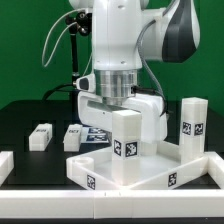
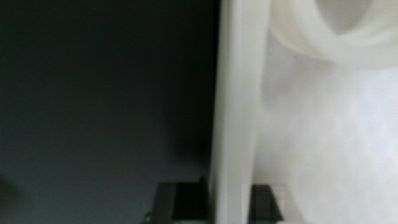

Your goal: Assemble desk

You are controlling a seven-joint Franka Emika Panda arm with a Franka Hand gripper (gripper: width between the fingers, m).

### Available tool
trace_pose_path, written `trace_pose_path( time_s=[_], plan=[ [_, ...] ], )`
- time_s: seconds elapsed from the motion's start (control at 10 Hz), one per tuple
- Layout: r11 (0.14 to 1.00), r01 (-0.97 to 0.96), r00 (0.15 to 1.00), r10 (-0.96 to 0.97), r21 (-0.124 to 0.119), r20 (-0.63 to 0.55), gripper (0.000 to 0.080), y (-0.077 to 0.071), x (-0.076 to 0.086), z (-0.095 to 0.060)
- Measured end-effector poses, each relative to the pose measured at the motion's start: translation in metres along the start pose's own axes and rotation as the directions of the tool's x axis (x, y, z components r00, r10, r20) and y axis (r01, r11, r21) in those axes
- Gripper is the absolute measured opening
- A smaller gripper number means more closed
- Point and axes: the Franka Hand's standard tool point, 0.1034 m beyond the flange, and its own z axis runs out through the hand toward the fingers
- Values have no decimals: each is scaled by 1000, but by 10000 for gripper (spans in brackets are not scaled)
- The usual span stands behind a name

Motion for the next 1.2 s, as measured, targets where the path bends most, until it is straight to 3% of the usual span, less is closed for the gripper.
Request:
trace_pose_path(
  time_s=[0.1, 0.4, 0.8, 0.9, 1.0, 1.1, 1.2],
  plan=[
    [993, 117, 993, -118, -14, -9, 65, 2, 6, -2],
    [888, 458, 888, -459, -30, -35, 63, -22, 22, -2],
    [725, 687, 725, -688, -48, -32, 63, -21, 28, -1],
    [662, 748, 661, -750, -56, -28, 63, -21, 31, -3],
    [495, 865, 494, -869, -79, -27, 63, -26, 48, -10],
    [448, 890, 447, -894, -88, -32, 63, -28, 59, -13],
    [297, 949, 296, -955, -101, -26, 62, -33, 76, -17]
  ],
)
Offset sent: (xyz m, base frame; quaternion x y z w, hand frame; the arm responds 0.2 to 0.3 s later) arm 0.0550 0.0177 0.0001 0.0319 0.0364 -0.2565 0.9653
